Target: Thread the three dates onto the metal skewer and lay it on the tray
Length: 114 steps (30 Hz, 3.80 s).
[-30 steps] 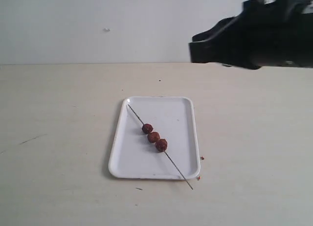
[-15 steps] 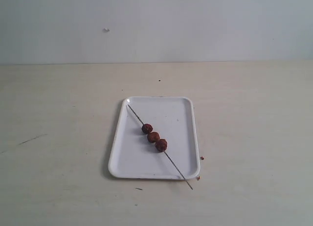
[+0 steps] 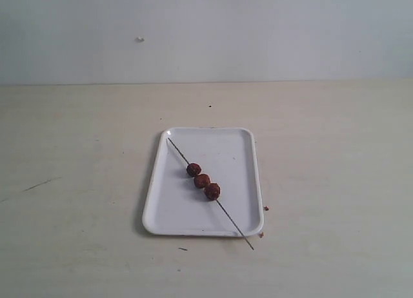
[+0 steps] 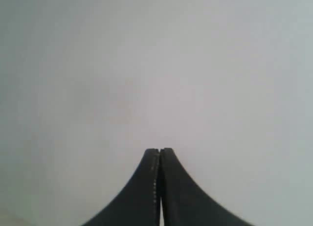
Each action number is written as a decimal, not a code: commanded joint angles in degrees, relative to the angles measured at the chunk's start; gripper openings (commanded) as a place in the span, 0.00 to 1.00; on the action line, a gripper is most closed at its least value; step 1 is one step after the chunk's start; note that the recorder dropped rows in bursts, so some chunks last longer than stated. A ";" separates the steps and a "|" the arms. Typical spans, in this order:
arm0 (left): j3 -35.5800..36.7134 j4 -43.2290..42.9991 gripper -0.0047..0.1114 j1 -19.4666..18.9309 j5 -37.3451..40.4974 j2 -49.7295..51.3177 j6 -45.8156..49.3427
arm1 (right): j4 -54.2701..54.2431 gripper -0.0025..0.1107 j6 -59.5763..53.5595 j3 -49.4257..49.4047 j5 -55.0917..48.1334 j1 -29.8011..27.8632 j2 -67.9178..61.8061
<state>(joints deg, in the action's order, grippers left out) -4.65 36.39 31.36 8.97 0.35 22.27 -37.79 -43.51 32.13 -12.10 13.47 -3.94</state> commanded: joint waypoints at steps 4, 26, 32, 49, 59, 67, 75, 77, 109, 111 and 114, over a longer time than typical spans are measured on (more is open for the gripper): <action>0.20 0.19 0.04 -0.01 0.06 -0.35 -0.12 | 0.63 0.02 6.73 -9.43 -1.87 -19.81 1.06; 0.20 0.19 0.04 -0.01 0.58 -0.35 -0.12 | 37.79 0.02 48.19 -30.93 -1.89 -21.84 3.94; 0.20 0.19 0.04 -0.01 2.48 -0.35 -0.12 | 32.97 0.02 51.64 -32.13 -3.20 -21.84 3.94; 0.20 -0.44 0.04 -1.55 2.59 -0.35 1.12 | 32.97 0.02 51.50 -32.13 -3.21 -21.84 3.94; 0.20 -8.66 0.04 -27.29 1.70 -0.35 6.77 | 32.97 0.02 51.50 -32.13 -3.21 -21.84 3.94; 0.31 -8.77 0.04 -30.89 1.21 -0.35 3.13 | 32.97 0.02 51.50 -32.13 -3.21 -21.84 3.94; 0.60 -30.98 0.04 -30.89 6.00 -0.35 -22.27 | 32.97 0.02 51.50 -32.13 -3.21 -21.84 3.94; 1.52 -39.32 0.04 -30.89 6.12 -0.35 -30.63 | 32.97 0.02 51.50 -32.13 -3.21 -21.84 3.94; 4.65 -49.05 0.04 -30.89 11.92 -0.35 -40.71 | 32.97 0.02 51.50 -32.13 -3.21 -21.84 3.94; 4.65 -49.05 0.04 -30.89 11.92 -0.35 -40.71 | 32.97 0.02 51.50 -32.13 -3.21 -21.84 3.94; 4.65 -49.05 0.04 -30.89 11.92 -0.35 -40.71 | 32.97 0.02 51.50 -32.13 -3.21 -21.84 3.94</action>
<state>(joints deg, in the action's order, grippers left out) 0.02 -12.21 0.65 20.98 0.35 -18.11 -4.75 8.10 0.24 -15.55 -7.96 -0.35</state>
